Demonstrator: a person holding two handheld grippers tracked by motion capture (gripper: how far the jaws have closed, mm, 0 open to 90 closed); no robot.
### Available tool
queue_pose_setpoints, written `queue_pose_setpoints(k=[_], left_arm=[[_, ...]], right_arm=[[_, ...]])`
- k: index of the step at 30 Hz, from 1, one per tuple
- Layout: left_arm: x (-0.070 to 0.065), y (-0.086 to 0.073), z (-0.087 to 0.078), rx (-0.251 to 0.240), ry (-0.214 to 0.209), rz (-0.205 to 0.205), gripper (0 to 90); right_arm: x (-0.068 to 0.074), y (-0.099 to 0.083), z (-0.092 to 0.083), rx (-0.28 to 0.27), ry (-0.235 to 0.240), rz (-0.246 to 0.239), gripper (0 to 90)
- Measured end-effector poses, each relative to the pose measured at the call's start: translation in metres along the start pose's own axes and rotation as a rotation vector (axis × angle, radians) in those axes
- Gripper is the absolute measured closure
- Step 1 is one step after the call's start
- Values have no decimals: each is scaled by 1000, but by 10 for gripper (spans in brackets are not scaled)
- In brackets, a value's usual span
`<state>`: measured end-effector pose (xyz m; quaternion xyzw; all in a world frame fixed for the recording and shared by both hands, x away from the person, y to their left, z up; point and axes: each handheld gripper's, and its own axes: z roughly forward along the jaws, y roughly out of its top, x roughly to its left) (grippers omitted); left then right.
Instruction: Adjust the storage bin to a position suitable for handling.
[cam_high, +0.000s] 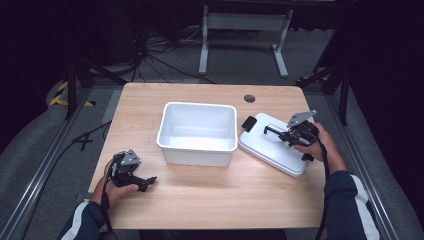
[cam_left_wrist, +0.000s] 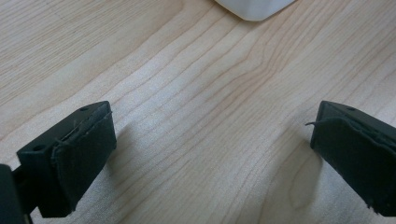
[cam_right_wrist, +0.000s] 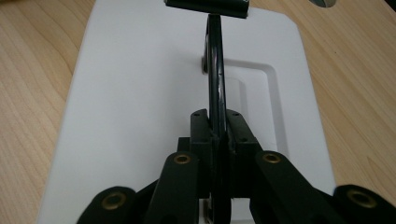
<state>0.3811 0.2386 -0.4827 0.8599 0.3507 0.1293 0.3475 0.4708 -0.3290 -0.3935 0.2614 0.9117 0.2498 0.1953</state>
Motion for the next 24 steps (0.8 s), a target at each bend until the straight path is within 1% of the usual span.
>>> queue_pose_setpoints(k=[5,7,10,12,13,20,24], left_arm=[[0,0,0,0,0,0,6],[0,0,0,0,0,0,6],[0,0,0,-1,0,0,6],[0,0,0,-1,1,1,6],[0,0,0,0,0,0,6],[0,0,0,0,0,0,6],[0,0,0,0,0,0,6]], right_arm=[[1,-3,4,16,-2,8,828],[0,-4,4,7,4,19,828],[0,-4,3,5,-6,24,820],[0,-3,-1,-20,4,31,805],[0,-2,-2,-26,2,31,796],[2,1,-8,-29,4,22,765],[5,3,-9,-35,23,27,744]])
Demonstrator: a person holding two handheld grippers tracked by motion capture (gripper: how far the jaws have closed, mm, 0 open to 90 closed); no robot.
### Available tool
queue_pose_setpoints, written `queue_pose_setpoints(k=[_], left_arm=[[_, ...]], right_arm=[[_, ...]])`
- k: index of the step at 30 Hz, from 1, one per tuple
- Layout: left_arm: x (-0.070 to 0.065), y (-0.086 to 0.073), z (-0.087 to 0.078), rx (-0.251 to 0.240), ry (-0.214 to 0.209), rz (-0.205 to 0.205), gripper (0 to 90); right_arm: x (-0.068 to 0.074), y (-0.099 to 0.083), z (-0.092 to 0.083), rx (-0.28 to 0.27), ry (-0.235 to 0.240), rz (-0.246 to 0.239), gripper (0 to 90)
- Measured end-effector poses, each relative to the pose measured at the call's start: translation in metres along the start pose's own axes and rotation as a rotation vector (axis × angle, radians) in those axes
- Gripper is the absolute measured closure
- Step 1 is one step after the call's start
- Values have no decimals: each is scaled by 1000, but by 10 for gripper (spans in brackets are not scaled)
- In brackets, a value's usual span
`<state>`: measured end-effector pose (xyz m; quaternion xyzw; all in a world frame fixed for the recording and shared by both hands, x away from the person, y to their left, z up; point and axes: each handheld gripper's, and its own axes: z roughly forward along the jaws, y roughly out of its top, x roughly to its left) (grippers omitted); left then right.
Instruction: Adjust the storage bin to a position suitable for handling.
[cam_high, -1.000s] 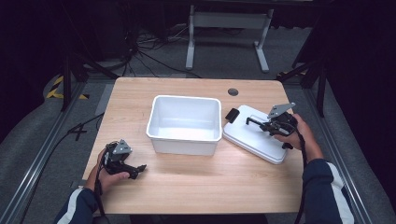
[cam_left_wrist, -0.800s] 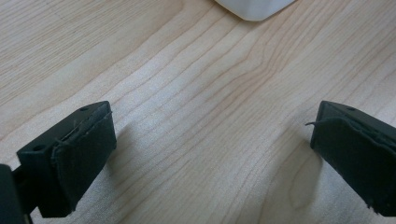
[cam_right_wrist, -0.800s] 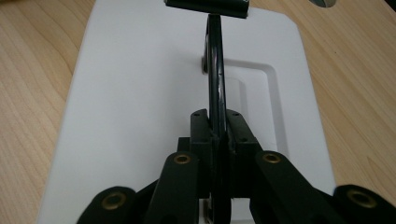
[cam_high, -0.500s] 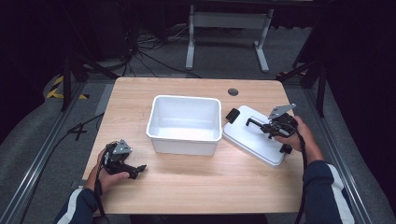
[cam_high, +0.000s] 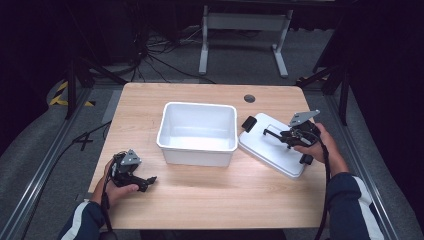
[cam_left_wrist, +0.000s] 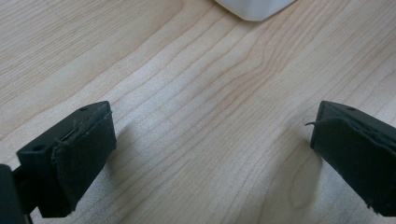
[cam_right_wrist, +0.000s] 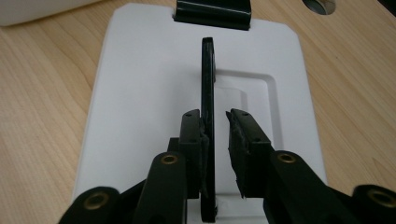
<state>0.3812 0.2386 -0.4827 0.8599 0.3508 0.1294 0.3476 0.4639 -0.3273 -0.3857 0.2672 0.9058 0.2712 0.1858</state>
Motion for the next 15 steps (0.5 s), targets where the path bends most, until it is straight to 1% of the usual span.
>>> queue_pose_setpoints(k=[1,4,6,9,11,12,14,15], left_arm=[[0,0,0,0,0,0,6],[0,0,0,-3,2,4,6],[1,0,0,-3,0,5,6],[0,0,0,0,-3,1,6],[0,0,0,1,-2,-1,7],[0,0,0,1,-3,0,7],[0,0,0,-2,3,5,8],[0,0,0,-1,-1,1,8]], right_arm=[[1,1,0,0,7,-2,744],[3,3,-1,4,0,-10,736],[5,5,-3,-11,9,-10,736],[8,8,-4,-13,14,-21,736],[9,10,-5,-11,13,-18,727],[11,11,-8,-17,8,-15,708],[11,11,-9,-21,4,-13,706],[11,10,-12,-36,8,-8,684]])
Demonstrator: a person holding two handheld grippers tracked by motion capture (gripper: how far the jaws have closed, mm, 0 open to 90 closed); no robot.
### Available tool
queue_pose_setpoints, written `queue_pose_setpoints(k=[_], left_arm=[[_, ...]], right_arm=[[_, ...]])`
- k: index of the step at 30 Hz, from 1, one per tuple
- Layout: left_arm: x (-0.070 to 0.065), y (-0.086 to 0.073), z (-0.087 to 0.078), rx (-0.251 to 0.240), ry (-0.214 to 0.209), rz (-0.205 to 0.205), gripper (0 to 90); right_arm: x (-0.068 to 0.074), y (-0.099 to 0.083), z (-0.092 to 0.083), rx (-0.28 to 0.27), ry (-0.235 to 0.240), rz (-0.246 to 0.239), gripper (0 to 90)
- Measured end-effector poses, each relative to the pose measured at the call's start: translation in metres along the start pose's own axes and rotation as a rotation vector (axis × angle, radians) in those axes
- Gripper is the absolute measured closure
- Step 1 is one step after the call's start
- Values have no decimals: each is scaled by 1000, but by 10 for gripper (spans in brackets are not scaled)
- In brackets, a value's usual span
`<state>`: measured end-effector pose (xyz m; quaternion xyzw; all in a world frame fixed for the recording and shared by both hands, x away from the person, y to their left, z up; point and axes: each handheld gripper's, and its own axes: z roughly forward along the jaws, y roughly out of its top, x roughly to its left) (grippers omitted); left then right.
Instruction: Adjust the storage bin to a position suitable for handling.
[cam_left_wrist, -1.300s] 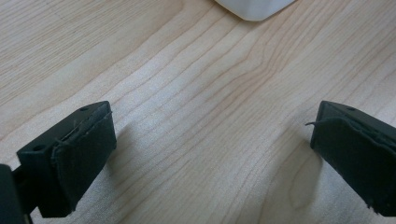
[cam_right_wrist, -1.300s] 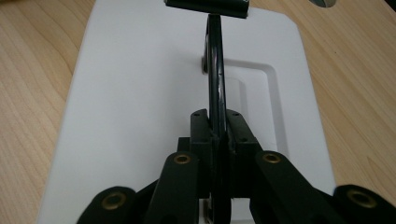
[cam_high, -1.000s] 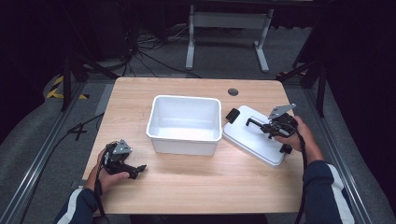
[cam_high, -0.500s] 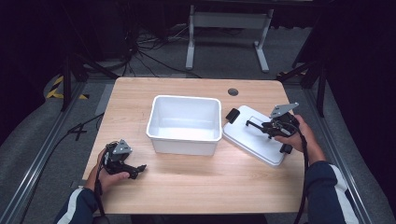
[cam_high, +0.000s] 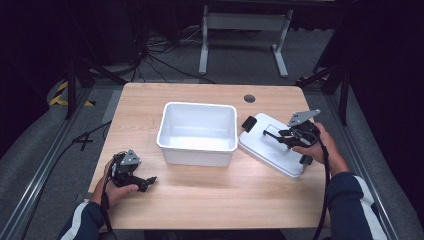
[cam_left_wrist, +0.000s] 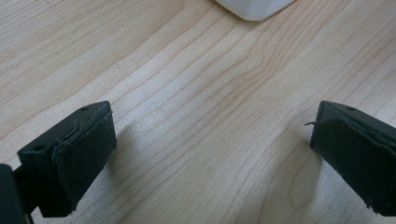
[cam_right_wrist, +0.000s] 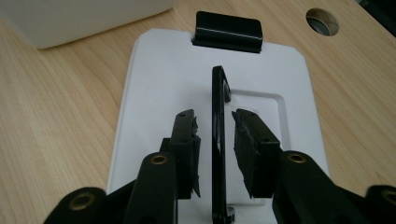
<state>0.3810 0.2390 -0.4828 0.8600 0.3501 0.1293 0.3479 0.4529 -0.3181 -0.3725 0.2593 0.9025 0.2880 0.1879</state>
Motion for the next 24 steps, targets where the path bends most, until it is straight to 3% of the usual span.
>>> queue_pose_setpoints(k=[6,13,24], left_arm=[[0,0,0,0,2,1,8],[0,0,0,-1,2,4,8],[0,0,0,2,-4,-1,8]], right_arm=[[1,-3,-11,-16,-19,26,621],[7,-2,-20,-14,-34,12,555],[20,-5,-36,-19,-58,40,410]])
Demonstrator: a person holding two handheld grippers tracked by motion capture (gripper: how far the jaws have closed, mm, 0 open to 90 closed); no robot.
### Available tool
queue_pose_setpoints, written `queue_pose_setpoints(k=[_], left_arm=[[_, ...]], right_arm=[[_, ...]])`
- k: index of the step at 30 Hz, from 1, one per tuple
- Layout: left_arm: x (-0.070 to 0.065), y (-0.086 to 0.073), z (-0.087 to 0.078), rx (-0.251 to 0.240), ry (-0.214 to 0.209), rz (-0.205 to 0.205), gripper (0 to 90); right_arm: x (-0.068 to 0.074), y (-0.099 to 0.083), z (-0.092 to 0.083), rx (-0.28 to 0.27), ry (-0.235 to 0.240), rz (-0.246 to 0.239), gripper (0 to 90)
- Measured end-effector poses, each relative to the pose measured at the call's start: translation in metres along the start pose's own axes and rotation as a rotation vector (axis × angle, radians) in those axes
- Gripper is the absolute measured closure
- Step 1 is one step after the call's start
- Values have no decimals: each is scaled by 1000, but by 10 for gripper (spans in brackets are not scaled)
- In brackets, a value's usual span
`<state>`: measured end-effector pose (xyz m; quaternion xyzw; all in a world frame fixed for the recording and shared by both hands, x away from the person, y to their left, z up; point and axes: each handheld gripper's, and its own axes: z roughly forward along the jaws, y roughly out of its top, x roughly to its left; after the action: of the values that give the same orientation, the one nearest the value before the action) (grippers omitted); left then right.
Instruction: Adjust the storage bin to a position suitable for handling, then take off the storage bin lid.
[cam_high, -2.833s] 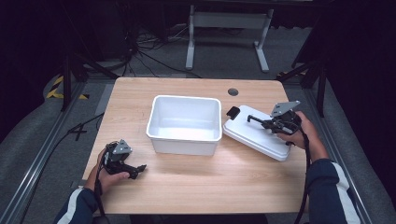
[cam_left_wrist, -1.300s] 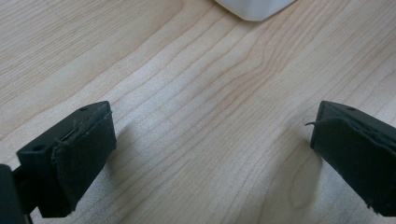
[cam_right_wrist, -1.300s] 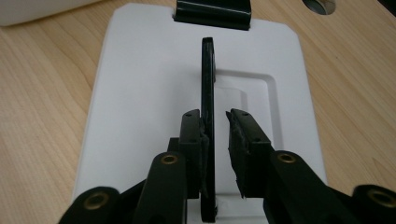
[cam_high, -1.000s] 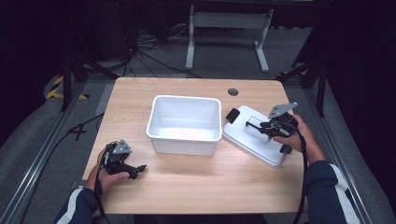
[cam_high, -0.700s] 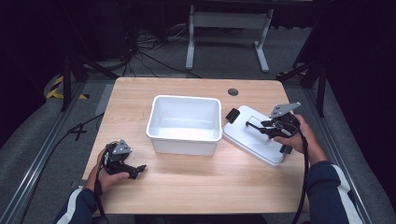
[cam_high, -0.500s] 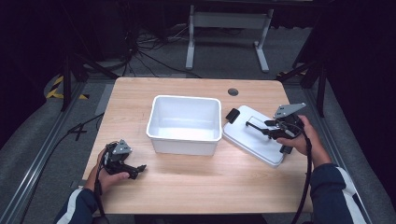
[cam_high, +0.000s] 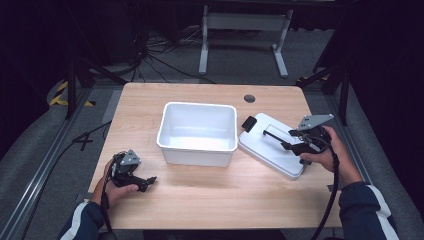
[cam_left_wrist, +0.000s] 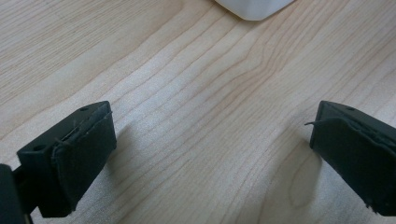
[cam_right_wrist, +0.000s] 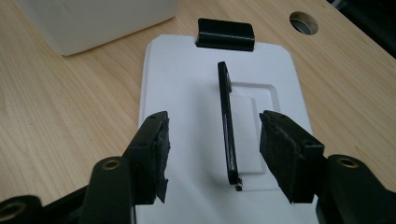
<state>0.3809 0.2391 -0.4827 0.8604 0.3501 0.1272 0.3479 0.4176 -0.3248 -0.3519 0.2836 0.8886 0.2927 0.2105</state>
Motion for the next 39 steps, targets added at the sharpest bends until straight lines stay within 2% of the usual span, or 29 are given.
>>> queue_pose_setpoints(k=[5,16,25,39], left_arm=[[0,0,0,-1,2,2,8],[0,0,0,0,-2,0,8],[0,0,0,-1,2,2,8],[0,0,0,1,-1,0,8]], right_arm=[[6,-6,-6,-12,-23,4,363],[14,-27,-17,-16,-50,11,349],[22,-48,-25,-20,-46,16,345],[33,-85,-26,-35,-44,25,320]])
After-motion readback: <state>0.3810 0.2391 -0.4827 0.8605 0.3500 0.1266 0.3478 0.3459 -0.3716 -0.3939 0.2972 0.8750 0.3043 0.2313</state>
